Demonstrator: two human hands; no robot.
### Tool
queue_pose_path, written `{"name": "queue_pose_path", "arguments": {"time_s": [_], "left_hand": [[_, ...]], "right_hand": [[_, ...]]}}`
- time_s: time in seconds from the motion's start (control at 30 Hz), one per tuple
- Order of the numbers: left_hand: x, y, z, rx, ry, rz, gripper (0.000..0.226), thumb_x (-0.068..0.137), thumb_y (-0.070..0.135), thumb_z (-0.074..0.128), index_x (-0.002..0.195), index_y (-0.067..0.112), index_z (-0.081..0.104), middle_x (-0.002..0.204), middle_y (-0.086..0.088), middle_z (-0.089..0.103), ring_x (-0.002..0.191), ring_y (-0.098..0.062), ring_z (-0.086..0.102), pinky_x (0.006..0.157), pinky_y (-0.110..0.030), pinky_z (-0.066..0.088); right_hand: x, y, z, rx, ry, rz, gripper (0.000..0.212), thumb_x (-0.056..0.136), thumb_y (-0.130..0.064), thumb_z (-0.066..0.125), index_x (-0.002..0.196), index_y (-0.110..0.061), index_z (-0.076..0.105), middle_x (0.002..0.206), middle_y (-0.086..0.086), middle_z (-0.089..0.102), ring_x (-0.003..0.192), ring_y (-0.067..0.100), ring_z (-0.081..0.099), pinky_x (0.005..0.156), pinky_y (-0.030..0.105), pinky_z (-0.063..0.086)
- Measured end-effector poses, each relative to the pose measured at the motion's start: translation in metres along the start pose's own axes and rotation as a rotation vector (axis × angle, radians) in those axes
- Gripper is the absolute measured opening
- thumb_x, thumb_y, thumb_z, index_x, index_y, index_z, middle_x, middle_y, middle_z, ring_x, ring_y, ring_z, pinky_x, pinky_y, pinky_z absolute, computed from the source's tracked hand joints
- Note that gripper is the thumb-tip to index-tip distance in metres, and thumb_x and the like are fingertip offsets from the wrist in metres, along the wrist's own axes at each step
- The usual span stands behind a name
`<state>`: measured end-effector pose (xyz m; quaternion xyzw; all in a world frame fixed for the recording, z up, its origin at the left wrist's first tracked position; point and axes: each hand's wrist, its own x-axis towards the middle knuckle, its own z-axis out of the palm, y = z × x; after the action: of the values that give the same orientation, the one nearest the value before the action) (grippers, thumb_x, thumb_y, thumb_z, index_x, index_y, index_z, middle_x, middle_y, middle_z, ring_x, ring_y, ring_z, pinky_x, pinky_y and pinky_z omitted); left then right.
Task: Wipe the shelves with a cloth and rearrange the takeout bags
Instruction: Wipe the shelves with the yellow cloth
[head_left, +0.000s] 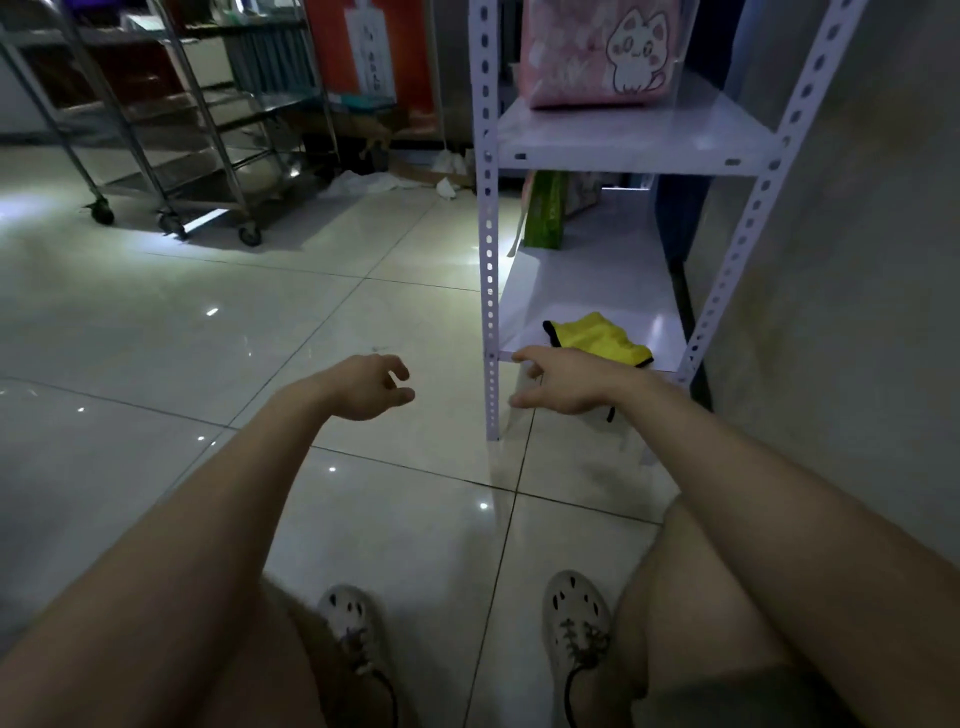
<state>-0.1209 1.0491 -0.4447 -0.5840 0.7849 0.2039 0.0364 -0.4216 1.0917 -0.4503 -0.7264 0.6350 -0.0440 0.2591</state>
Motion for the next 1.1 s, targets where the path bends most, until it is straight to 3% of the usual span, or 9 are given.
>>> {"name": "queue_pose_path", "arguments": {"time_s": [0.13, 0.3, 0.47, 0.63, 0.8, 0.97, 1.1], "left_hand": [[-0.008, -0.045, 0.007, -0.045, 0.085, -0.055, 0.049, 0.107, 0.046, 0.062, 0.149, 0.021, 0.057, 0.137, -0.003, 0.070, 0.119, -0.022, 0.067, 0.107, -0.040, 0.052], [-0.001, -0.103, 0.033, -0.013, -0.023, -0.099, 0.049, 0.105, 0.042, 0.067, 0.148, 0.020, 0.059, 0.139, -0.005, 0.069, 0.114, -0.020, 0.070, 0.101, -0.034, 0.053], [0.029, -0.125, 0.044, -0.045, -0.065, -0.098, 0.046, 0.106, 0.041, 0.065, 0.147, 0.021, 0.060, 0.137, -0.003, 0.070, 0.116, -0.020, 0.071, 0.105, -0.036, 0.053], [0.054, -0.125, 0.049, -0.071, -0.003, 0.010, 0.046, 0.107, 0.040, 0.063, 0.148, 0.020, 0.059, 0.135, -0.003, 0.071, 0.116, -0.020, 0.070, 0.103, -0.043, 0.056], [0.070, -0.126, 0.073, -0.095, -0.132, 0.100, 0.046, 0.106, 0.042, 0.063, 0.147, 0.021, 0.061, 0.137, -0.002, 0.069, 0.118, -0.018, 0.070, 0.100, -0.040, 0.056], [0.084, -0.127, 0.069, -0.309, -0.193, -0.143, 0.043, 0.109, 0.034, 0.061, 0.147, 0.015, 0.060, 0.132, -0.008, 0.073, 0.117, -0.025, 0.070, 0.104, -0.044, 0.055], [0.053, -0.127, 0.034, -0.333, -0.338, -0.250, 0.041, 0.110, 0.033, 0.060, 0.146, 0.014, 0.061, 0.132, -0.008, 0.073, 0.116, -0.026, 0.070, 0.104, -0.042, 0.054]], "right_hand": [[0.040, -0.033, 0.018, -0.075, -0.069, -0.023, 0.088, 0.093, -0.063, 0.069, 0.165, -0.029, 0.032, 0.156, 0.002, 0.054, 0.139, 0.023, 0.053, 0.113, 0.040, 0.045], [0.089, -0.070, 0.069, -0.086, -0.096, -0.122, 0.082, 0.095, -0.058, 0.069, 0.163, -0.029, 0.035, 0.160, 0.003, 0.049, 0.139, 0.024, 0.054, 0.104, 0.034, 0.044], [0.127, -0.090, 0.110, -0.123, -0.160, -0.241, 0.069, 0.099, -0.055, 0.065, 0.158, -0.027, 0.044, 0.156, 0.003, 0.052, 0.136, 0.022, 0.055, 0.101, 0.031, 0.041], [0.134, -0.060, 0.123, -0.145, -0.185, -0.176, 0.067, 0.102, -0.052, 0.060, 0.160, -0.026, 0.039, 0.158, 0.004, 0.049, 0.142, 0.027, 0.049, 0.114, 0.039, 0.042], [0.152, -0.035, 0.139, -0.184, -0.302, -0.097, 0.067, 0.103, -0.051, 0.058, 0.162, -0.025, 0.037, 0.158, 0.003, 0.048, 0.139, 0.027, 0.052, 0.111, 0.043, 0.046], [0.163, -0.045, 0.144, -0.031, -0.374, -0.024, 0.061, 0.105, -0.044, 0.059, 0.159, -0.018, 0.044, 0.159, 0.006, 0.050, 0.142, 0.026, 0.050, 0.115, 0.041, 0.043], [0.147, -0.060, 0.116, -0.092, -0.484, 0.018, 0.056, 0.105, -0.038, 0.059, 0.155, -0.017, 0.049, 0.154, 0.009, 0.052, 0.139, 0.029, 0.052, 0.113, 0.042, 0.044]]}}
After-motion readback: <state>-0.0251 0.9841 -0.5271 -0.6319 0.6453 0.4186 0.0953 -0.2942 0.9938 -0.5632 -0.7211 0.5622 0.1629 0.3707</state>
